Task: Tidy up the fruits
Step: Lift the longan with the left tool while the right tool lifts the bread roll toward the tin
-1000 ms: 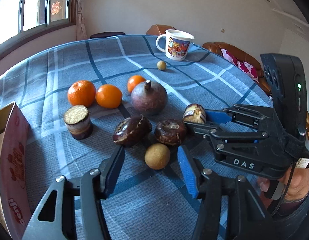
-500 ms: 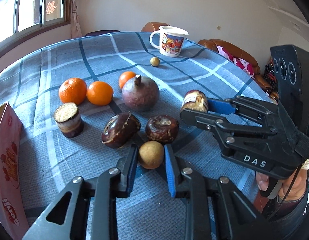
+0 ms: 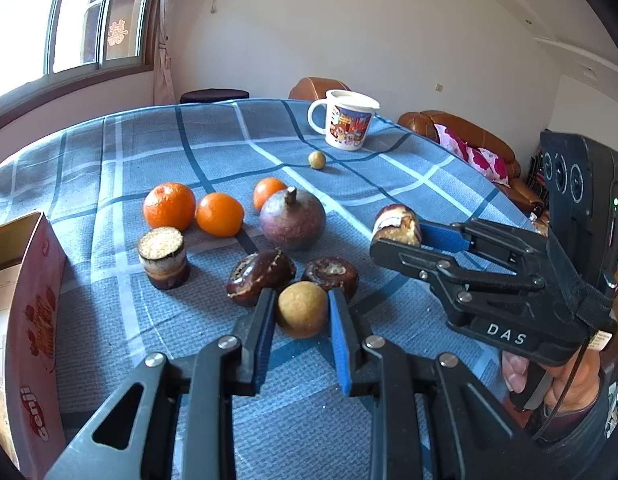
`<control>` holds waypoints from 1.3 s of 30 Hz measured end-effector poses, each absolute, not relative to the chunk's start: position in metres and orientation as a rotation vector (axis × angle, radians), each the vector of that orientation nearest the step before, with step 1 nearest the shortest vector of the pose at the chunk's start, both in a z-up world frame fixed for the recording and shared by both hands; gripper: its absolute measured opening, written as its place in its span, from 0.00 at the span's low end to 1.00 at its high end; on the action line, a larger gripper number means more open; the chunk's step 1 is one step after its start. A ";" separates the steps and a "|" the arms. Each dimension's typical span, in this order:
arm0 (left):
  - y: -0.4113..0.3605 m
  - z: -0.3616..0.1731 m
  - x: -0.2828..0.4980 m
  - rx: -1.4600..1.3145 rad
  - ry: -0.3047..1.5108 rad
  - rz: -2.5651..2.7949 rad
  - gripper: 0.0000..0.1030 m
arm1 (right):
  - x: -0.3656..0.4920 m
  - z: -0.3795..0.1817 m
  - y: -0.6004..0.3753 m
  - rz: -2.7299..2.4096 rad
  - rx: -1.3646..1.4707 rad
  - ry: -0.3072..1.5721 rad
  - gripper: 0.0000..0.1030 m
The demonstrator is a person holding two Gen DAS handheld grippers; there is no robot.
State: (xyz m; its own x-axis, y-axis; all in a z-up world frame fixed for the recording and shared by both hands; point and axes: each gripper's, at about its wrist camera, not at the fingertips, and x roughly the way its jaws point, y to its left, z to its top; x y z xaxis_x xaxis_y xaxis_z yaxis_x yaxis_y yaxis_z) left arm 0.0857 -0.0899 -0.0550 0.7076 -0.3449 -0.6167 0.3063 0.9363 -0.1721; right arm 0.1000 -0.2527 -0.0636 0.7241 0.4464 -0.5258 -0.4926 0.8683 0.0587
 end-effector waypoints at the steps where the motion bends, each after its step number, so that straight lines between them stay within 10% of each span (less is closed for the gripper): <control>1: -0.089 -0.054 0.084 -0.060 0.687 -0.359 0.27 | 0.099 -0.063 -0.253 0.520 -0.088 0.550 0.36; 39: -0.076 -0.038 0.054 -0.085 0.487 -0.303 0.27 | 0.075 -0.056 -0.260 0.520 -0.098 0.387 0.36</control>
